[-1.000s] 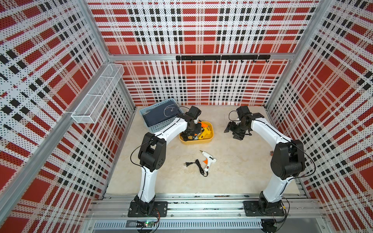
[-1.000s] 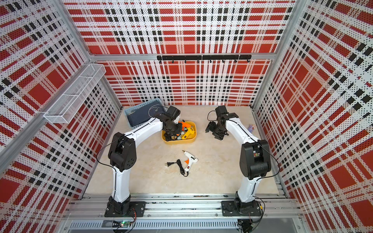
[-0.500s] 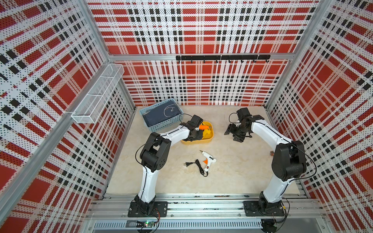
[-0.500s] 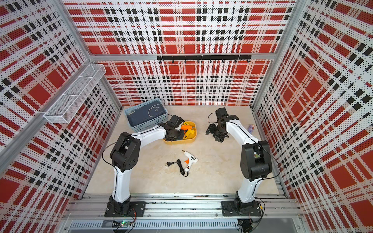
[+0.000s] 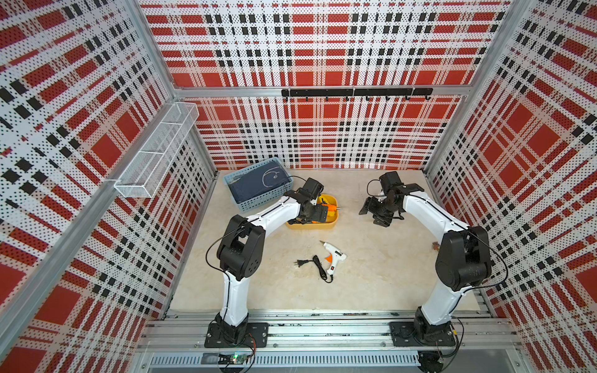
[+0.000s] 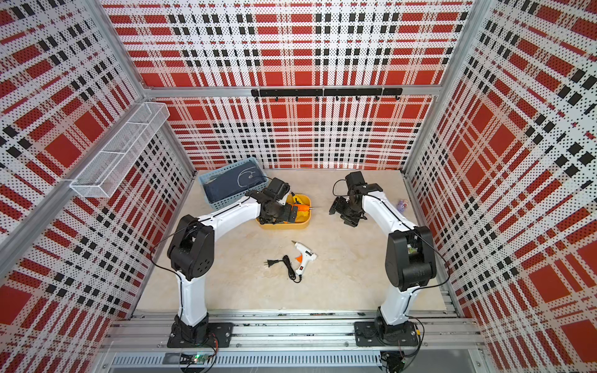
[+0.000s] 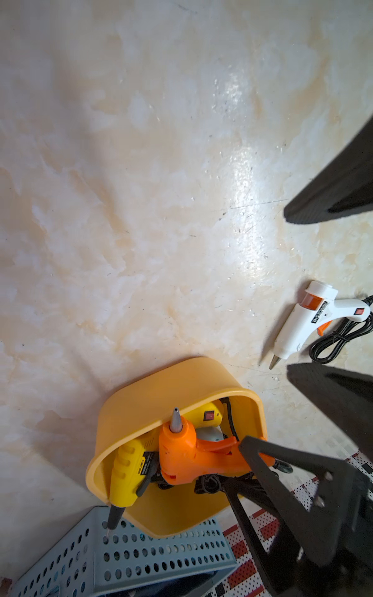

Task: Put the hot melt glue gun into the storage box
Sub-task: Adjust the hot melt adhesive gun in the storage box.

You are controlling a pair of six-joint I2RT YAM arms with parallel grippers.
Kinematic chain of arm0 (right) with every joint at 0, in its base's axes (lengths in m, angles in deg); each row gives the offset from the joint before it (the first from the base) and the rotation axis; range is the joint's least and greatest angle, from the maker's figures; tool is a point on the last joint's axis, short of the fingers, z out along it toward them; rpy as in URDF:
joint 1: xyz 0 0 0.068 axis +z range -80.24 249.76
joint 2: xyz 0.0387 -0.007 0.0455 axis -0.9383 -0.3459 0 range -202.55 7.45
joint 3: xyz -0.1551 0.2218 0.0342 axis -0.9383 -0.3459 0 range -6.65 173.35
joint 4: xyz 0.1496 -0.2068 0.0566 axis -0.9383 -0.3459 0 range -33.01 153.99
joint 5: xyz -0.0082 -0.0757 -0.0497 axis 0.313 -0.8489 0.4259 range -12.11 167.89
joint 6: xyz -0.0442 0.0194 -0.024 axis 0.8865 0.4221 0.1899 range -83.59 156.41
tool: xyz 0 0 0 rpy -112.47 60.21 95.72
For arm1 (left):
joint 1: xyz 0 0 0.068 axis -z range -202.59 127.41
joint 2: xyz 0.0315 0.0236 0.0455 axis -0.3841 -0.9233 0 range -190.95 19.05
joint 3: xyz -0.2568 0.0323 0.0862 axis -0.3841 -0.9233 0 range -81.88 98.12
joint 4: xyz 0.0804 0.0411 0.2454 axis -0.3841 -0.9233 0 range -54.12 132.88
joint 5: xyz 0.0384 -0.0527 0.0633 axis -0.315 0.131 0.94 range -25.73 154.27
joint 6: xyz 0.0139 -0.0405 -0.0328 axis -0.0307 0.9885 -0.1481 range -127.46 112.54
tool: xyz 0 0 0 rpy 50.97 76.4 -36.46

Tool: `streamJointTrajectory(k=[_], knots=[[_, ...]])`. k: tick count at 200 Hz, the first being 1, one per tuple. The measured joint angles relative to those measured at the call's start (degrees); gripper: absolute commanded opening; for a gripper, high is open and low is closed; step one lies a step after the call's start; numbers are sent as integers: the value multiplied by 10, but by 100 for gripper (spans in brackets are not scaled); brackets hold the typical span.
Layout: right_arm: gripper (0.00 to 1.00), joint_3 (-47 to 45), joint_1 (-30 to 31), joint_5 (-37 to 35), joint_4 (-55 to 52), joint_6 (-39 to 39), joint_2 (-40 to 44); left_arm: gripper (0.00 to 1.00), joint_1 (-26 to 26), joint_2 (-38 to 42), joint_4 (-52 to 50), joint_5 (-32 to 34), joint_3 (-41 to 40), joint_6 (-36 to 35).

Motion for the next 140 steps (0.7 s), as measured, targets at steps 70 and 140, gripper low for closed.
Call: streamJointTrajectory(k=[70, 140], knots=[[76, 61, -1, 10, 1, 0, -19, 88, -17, 20, -21, 22, 0, 13], [76, 87, 0, 13, 2, -4, -39, 74, -7, -11, 13, -8, -8, 28]])
